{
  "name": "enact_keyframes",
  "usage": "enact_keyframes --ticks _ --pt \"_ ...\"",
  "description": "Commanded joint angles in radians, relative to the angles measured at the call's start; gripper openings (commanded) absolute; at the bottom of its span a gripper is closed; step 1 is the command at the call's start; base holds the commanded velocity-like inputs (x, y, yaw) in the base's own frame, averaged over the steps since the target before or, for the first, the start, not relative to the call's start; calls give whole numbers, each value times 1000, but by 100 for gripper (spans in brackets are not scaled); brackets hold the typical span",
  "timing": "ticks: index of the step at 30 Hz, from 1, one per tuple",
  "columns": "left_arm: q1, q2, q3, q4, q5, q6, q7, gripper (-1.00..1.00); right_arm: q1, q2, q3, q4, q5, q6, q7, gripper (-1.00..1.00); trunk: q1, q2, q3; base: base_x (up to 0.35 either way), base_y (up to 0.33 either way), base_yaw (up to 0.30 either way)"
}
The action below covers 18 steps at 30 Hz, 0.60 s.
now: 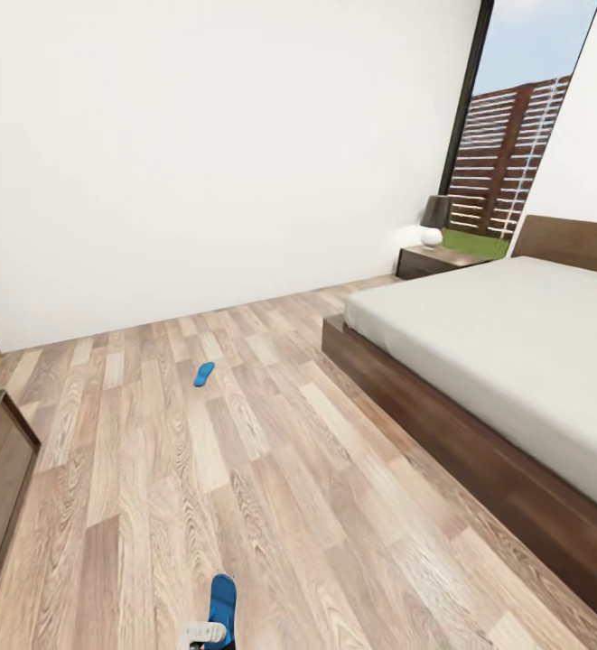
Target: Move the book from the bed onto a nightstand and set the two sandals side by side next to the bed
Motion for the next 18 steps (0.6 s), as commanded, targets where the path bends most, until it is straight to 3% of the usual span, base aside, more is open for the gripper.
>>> enact_keyframes --ticks 1,10,18 --pt "-1 0 9 0 -10 -4 -3 -100 0 0 -2 0 -9 10 4 100 0 0 -1 331 0 1" --pt "-1 0 9 0 -10 -3 -3 -100 0 0 -2 0 -9 10 4 100 0 0 -1 331 0 7" --pt "-1 0 9 0 -10 -4 -3 -100 0 0 -2 0 -9 10 4 100 0 0 -1 330 0 105"
